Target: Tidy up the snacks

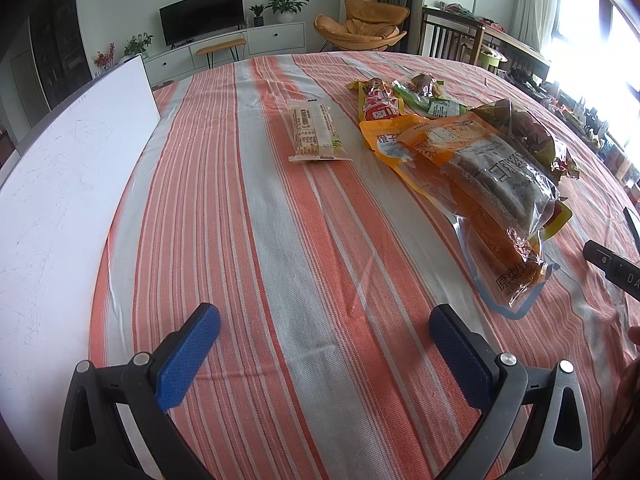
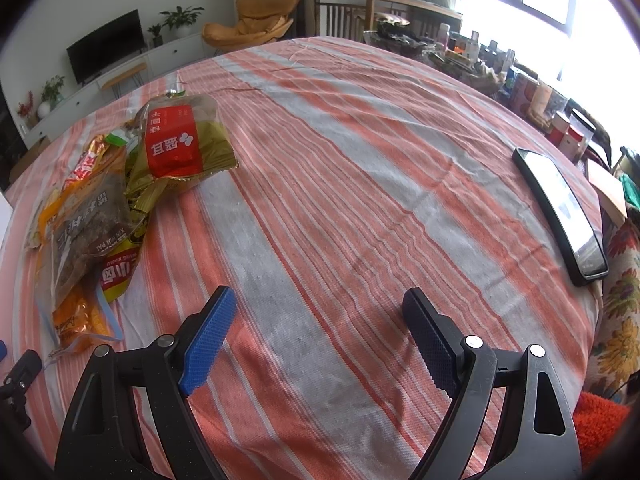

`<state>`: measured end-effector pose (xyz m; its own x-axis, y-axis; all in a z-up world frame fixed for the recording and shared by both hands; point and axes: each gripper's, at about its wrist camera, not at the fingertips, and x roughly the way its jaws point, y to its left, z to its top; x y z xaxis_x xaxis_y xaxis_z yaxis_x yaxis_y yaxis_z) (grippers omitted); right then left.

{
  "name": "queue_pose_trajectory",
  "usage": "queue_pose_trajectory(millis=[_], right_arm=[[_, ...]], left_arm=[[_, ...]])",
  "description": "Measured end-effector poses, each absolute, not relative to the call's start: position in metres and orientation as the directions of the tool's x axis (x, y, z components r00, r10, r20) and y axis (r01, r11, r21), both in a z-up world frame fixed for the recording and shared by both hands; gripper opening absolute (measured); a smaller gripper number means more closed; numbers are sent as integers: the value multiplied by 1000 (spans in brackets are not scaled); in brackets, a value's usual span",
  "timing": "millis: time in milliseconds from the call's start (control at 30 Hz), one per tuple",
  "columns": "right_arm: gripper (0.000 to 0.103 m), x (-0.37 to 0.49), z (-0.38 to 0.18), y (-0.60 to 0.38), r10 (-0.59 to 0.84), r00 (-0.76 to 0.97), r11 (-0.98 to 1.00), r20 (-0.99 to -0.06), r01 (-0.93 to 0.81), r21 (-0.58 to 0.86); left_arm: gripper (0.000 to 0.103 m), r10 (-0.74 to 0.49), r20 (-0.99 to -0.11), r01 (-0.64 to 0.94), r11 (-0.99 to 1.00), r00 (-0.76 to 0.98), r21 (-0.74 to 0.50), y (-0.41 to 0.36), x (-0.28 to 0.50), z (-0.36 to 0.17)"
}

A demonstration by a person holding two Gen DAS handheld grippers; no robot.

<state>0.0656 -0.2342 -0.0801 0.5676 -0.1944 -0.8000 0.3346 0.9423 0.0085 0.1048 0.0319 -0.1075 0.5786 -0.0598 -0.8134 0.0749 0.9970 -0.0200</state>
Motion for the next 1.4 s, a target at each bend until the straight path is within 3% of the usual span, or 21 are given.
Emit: queue_pose_trajectory(millis=[633, 733, 867, 1100, 1200, 1300, 1367, 1400], right_arm=[[87, 66, -80, -236, -195, 570, 942, -798, 335, 9], [87, 66, -80, -236, -195, 570, 942, -798, 335, 9], [89, 66, -81, -236, -194, 571, 942, -798, 334, 10], [89, 65, -79, -236, -194, 571, 942, -798, 334, 10], [89, 66, -79, -236, -194, 572, 943, -797, 334, 10], [89, 66, -79, -236, -194, 572, 943, -797, 334, 10], [89, 66, -80, -236, -194, 571, 943, -797, 334, 10], [89, 66, -80, -236, -194, 572, 943, -797, 334, 10]], left_arm=[[103, -61, -816, 80, 997, 575, -19, 31, 106, -109], [103, -103, -817, 48, 995, 568, -92, 42, 108, -95], [103, -130, -751, -23, 982, 648, -190, 59, 139, -55], [102, -103, -819, -58, 985, 564, -164, 52, 240, -65], [89, -40, -850, -18, 998, 525, -58, 36, 262, -79], [73, -20, -863, -6, 1000, 504, -26, 30, 271, -88], [42, 3, -864, -26, 1000, 504, -11, 33, 271, -93], [36, 13, -854, -35, 999, 520, -6, 36, 267, -93]])
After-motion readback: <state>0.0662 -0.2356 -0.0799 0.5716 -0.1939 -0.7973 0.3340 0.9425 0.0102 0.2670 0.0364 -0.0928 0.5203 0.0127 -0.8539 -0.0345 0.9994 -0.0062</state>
